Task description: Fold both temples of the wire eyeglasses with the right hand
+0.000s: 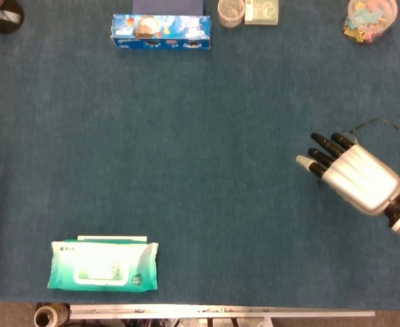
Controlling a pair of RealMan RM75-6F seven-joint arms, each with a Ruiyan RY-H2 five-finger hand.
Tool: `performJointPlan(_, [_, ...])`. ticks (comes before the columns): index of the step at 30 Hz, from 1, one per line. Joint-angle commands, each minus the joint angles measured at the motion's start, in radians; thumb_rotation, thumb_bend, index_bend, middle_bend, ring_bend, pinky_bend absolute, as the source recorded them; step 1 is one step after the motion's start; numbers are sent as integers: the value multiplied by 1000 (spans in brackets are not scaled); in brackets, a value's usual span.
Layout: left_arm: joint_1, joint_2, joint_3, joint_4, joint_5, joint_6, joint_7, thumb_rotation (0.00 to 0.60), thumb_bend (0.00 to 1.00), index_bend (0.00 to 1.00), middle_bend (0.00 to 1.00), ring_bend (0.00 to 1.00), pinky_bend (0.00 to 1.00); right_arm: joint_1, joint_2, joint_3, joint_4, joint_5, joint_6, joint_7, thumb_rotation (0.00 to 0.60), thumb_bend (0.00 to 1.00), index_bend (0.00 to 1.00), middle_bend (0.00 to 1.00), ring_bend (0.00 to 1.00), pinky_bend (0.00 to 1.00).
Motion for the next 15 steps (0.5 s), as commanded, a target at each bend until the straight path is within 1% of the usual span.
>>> performJointPlan(1, [0, 0, 0, 0, -1, -1, 1, 600, 674, 486, 503, 539, 708, 2, -8, 10, 11, 24, -15, -14, 600, 665, 228, 303, 123, 248])
performJointPlan(8, [0, 0, -1, -1, -2, 0, 0, 600, 675, 486, 503, 539, 708, 6, -26, 25, 50, 72, -30, -28, 600, 666, 228, 304, 123, 248])
performJointPlan(15, [0, 0, -2, 0, -6, -3, 3, 600, 674, 486, 503, 539, 708, 22, -56, 48, 114, 146, -66, -44, 600, 666, 228, 303, 123, 248])
